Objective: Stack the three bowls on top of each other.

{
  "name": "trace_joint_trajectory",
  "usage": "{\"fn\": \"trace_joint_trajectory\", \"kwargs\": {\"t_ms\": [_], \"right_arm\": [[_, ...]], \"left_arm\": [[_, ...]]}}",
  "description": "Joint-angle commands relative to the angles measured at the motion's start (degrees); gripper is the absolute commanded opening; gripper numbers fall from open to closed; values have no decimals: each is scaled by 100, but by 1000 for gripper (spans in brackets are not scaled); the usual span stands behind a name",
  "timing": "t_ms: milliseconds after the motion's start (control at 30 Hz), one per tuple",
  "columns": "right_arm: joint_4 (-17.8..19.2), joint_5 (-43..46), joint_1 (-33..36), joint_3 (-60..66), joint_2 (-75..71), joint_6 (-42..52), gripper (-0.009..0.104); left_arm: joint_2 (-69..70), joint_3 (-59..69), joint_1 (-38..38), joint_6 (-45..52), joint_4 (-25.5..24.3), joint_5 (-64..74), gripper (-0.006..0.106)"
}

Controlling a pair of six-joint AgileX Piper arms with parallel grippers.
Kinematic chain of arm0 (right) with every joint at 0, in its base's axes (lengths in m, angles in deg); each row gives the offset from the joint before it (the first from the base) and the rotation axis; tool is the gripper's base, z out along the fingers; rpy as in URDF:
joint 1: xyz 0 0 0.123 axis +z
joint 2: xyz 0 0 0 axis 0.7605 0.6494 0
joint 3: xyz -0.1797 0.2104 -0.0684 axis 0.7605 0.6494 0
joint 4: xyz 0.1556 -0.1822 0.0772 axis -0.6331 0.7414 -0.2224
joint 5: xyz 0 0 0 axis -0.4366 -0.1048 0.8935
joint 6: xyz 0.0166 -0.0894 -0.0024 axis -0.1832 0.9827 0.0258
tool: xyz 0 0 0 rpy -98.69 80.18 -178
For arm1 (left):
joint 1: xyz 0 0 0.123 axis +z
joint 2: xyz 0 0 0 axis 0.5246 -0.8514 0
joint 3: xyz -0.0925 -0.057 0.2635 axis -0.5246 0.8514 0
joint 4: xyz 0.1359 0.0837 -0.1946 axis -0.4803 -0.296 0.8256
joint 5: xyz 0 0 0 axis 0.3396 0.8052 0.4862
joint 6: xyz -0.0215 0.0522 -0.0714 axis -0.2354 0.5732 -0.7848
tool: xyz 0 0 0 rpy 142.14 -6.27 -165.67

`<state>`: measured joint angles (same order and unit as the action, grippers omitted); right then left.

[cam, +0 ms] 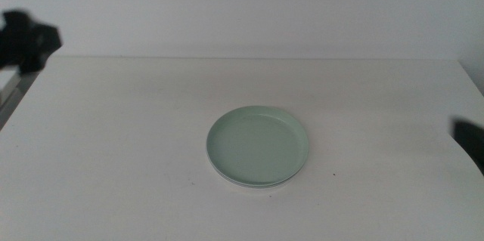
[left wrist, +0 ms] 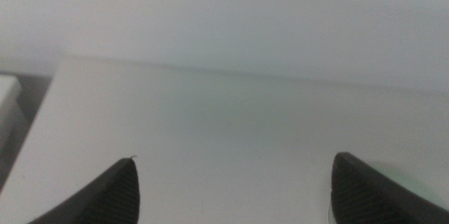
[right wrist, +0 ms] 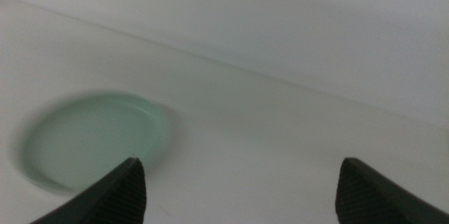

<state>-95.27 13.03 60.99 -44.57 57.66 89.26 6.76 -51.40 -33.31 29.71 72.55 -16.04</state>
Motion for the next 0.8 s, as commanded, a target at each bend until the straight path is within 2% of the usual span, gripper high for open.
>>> {"fn": "trace_joint_trajectory", "kwargs": {"t_ms": [0, 133, 267, 333, 567, 767], "right_arm": [[499, 67, -533, 640, -659, 26, 89], [504, 67, -1201, 1885, -1986, 26, 89], [889, 67, -1313, 2719, -3233, 26, 89], [927, 67, -1313, 2933, -3598, 26, 89], [927, 417, -1313, 3074, -3598, 26, 89], [927, 430, -1313, 3074, -3598, 26, 89]], "left_arm": [[760, 676, -5, 10, 34, -574, 94], [2151, 1971, -5, 10, 11, -1157, 94], [3419, 3167, -5, 10, -112, -1365, 94], [3954, 3631, -5, 10, -112, -1365, 94], [5303, 4855, -5, -3, -112, -1396, 94], [5303, 5055, -5, -3, -226, -1344, 94]]}}
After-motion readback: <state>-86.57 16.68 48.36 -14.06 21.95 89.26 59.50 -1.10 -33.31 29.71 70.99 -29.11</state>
